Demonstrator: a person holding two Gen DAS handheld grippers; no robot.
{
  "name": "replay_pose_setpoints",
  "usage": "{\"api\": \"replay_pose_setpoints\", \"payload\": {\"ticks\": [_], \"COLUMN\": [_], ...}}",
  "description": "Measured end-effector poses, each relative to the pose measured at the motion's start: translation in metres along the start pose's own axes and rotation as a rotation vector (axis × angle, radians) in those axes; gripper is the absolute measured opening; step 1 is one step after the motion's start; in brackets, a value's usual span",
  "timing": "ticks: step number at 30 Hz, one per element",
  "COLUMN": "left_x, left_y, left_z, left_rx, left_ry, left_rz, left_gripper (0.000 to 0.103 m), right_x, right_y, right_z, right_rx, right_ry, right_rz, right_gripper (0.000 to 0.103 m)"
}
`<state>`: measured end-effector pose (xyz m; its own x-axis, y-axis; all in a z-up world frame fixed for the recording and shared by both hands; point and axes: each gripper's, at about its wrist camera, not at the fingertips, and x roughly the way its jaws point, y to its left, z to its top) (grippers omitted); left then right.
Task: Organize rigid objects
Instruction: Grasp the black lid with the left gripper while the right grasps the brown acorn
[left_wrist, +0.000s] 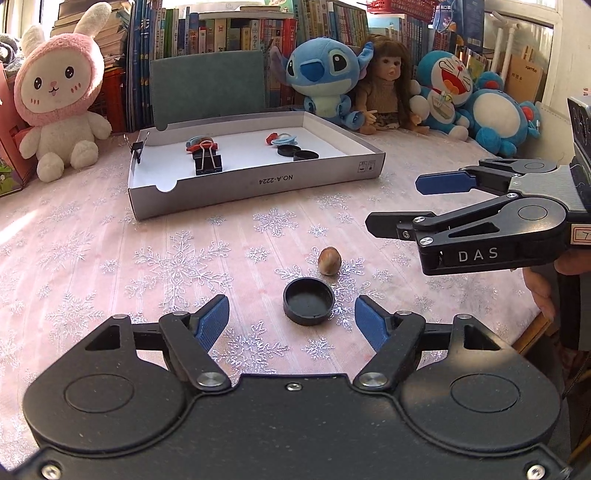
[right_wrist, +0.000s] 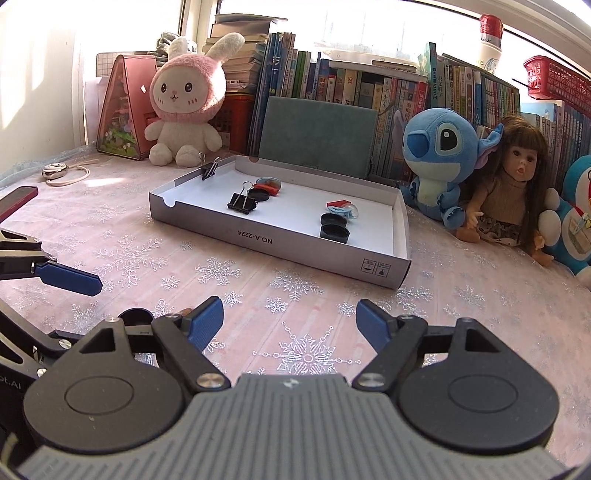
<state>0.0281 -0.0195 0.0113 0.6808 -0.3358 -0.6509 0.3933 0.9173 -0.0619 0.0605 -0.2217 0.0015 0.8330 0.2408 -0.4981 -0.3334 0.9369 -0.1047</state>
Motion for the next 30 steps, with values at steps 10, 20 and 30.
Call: {"api": "replay_pose_setpoints", "payload": {"ticks": [10,20,30], "left_x": [0.006,0.007,0.000], "left_y": [-0.008,-0.011,-0.004], "left_z": [-0.001,0.000,0.003], "left_rx": [0.022,0.028,0.022], "left_ry": [-0.004,-0.018,-0.039], "left_rz": [-0.001,0.018,0.071], "left_gripper": [0.049,0.030,0.030], "right_x": [0.002,0.002,0.005], "right_y": [0.004,0.009,0.018], "right_z": [-0.006,-0.009,-0.010], "right_rx": [0.008,0.005,-0.007], "right_ry": [0.017,0.025,0.029], "right_rz": [0.016,0.029,0.070], "right_gripper": [0.088,0.088,0.088]}}
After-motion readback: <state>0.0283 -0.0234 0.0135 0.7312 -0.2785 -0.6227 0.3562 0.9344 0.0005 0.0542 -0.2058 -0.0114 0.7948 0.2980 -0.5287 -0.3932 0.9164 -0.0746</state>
